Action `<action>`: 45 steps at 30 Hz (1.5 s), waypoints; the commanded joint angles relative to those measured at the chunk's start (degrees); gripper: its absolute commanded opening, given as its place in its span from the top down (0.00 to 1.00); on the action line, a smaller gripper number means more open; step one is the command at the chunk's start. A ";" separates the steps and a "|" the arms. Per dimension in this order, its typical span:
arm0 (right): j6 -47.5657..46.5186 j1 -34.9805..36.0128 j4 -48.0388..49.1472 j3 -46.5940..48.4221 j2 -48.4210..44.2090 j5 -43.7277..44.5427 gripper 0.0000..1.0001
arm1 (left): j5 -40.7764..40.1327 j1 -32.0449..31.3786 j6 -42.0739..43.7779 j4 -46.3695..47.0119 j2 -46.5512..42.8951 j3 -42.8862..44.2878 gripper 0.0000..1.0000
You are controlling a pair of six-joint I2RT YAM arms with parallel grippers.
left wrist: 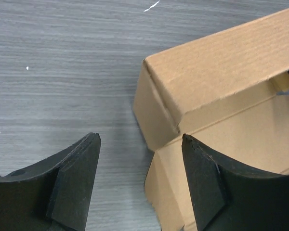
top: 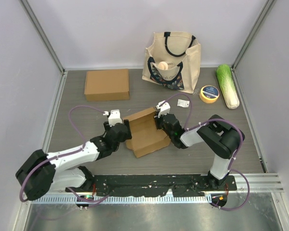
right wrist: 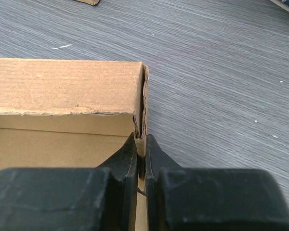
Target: Fold the paper box
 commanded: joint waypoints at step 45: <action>5.84 0.53 -12.21 -5.63 -13.14 -0.22 0.33 | -22.96 -6.48 5.07 16.86 22.19 7.21 1.00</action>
